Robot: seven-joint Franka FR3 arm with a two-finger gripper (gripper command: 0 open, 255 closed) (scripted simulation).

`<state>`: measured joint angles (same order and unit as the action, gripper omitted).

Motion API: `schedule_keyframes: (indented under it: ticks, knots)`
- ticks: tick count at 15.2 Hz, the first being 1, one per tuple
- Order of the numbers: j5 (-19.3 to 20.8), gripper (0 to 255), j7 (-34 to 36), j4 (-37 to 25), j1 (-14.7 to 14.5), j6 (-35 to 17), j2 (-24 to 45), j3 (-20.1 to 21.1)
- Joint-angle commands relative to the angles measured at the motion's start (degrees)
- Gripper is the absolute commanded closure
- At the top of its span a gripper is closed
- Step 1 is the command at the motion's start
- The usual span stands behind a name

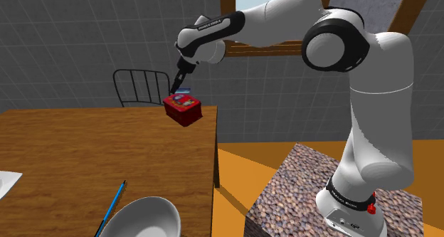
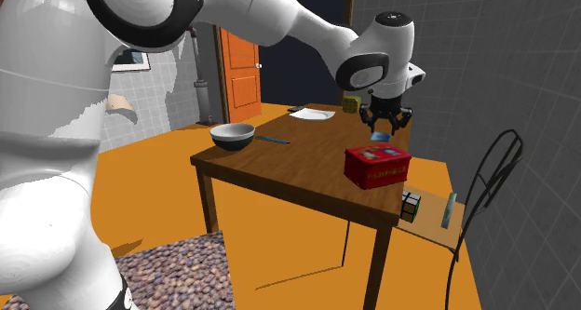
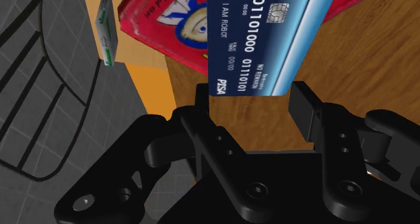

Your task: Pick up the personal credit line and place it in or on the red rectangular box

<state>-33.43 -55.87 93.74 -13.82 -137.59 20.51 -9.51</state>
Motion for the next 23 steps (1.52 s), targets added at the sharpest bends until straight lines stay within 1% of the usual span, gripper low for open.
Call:
schedule_keyframes:
  ticks: [1,7,14,15,20,23]
  knots:
    - [-0.75,255,-0.98,1.04,0.13,-1.27,0.35,0.27]
    - [-2.79,255,-3.44,2.93,0.51,-4.35,1.87,1.13]
    - [-2.79,255,-3.44,2.93,0.51,-4.34,1.87,1.13]
    - [-2.79,0,-3.44,2.93,0.51,-4.34,1.87,1.13]
    - [-2.79,0,-3.44,2.93,0.51,-4.34,1.87,1.13]
    - [-1.21,0,-2.67,5.24,0.71,-1.66,-2.97,0.04]
